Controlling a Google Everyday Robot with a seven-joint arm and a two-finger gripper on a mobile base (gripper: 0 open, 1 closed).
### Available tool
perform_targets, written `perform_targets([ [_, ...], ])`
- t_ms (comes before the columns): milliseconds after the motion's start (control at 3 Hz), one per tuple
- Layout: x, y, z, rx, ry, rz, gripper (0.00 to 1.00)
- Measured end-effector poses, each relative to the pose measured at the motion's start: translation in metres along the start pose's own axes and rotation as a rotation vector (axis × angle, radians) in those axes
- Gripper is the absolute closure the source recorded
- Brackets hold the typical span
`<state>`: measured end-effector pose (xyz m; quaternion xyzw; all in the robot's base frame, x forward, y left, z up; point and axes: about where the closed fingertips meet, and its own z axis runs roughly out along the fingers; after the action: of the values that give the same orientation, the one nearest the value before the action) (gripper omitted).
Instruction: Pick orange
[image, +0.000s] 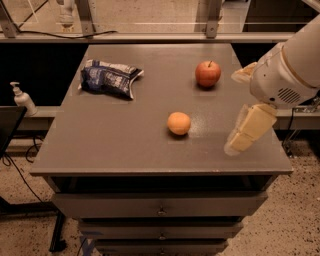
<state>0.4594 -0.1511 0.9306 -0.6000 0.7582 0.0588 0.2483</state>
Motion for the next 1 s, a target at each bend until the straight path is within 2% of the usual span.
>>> perform_targets([
  [667,-0.044,-0.020,0.059,0.016,-0.248,0.039,0.00],
  [1000,-0.059,-0.021,0.093,-0.020,-0.331,0.066,0.00],
])
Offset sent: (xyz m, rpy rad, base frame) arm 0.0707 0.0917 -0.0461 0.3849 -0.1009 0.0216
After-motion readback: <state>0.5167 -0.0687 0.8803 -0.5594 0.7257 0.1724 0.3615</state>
